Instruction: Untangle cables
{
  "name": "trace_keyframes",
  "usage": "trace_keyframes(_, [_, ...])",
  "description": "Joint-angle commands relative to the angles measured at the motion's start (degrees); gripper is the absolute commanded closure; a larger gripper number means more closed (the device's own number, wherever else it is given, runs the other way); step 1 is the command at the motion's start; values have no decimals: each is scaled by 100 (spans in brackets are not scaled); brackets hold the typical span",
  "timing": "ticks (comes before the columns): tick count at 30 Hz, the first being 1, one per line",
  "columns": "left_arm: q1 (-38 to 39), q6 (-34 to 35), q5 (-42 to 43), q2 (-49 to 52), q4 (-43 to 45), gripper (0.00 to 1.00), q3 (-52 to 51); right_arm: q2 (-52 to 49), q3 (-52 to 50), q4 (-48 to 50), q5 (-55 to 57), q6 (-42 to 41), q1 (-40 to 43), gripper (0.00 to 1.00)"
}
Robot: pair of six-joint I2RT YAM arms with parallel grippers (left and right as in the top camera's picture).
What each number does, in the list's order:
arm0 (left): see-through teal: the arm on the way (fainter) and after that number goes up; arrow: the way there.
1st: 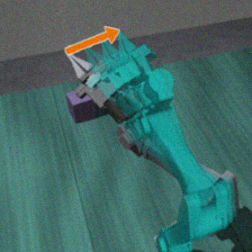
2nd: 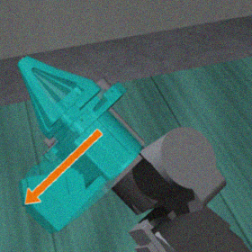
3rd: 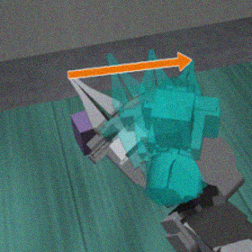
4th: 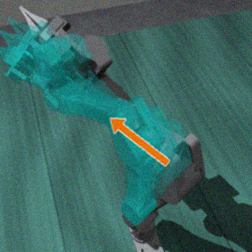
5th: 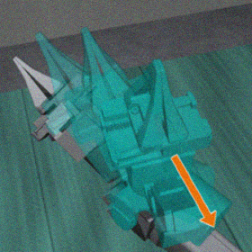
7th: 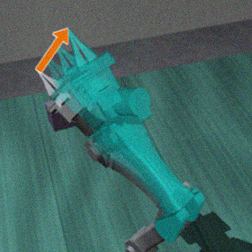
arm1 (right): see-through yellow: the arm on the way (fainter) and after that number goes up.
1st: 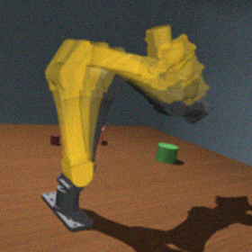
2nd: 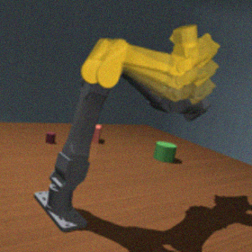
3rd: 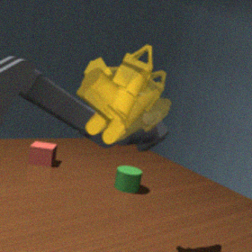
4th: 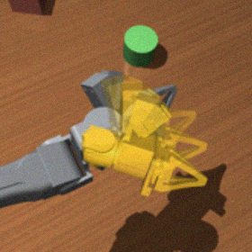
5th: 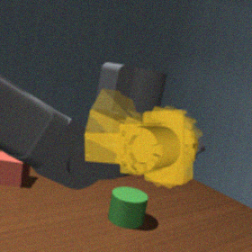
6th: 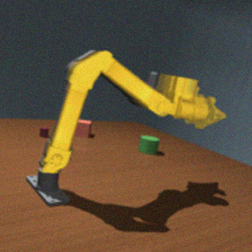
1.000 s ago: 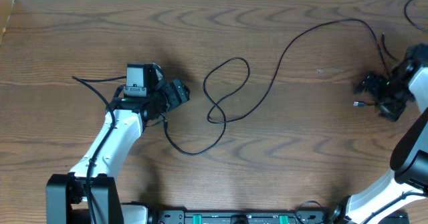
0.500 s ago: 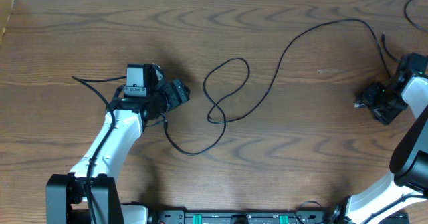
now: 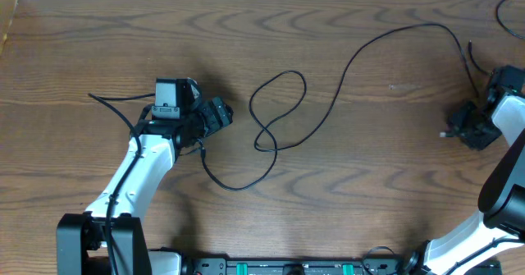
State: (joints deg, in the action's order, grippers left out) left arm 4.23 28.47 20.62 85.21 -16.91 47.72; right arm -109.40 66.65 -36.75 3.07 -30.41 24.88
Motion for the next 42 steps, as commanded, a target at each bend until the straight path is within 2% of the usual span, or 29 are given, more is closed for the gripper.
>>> trace_keyframes(1, [13, -37, -79, 52, -17, 9, 125, -162, -131, -28, -2, -87, -37, 99])
trace_keyframes(8, [13, -37, -81, 52, -17, 9, 125, -162, -133, 35, -734, -92, -273, 99])
trace_keyframes(13, [13, -37, -81, 52, -17, 9, 125, -162, -133, 358, -1016, -409, -763, 99])
trace_keyframes(19, [13, -37, -81, 52, -17, 9, 125, -162, -133, 1108, -1034, -1088, -1729, 99])
trace_keyframes(26, [13, -37, -79, 52, -17, 9, 125, -162, -133, 2435, -957, -1786, -3099, 99])
trace_keyframes(30, [13, -37, -79, 52, -17, 9, 125, -162, -131, 2968, -546, -2127, -3897, 99])
trace_keyframes(33, [13, -37, -79, 52, -17, 9, 125, -162, -131, 3080, 313, -2295, -4616, 98])
trace_keyframes(36, [13, -37, -81, 52, -17, 9, 125, -162, -131, 3080, 654, -2295, -4876, 85])
trace_keyframes(42, [13, -37, -79, 52, -17, 9, 125, -162, -131, 3062, 640, -2282, -4924, 43])
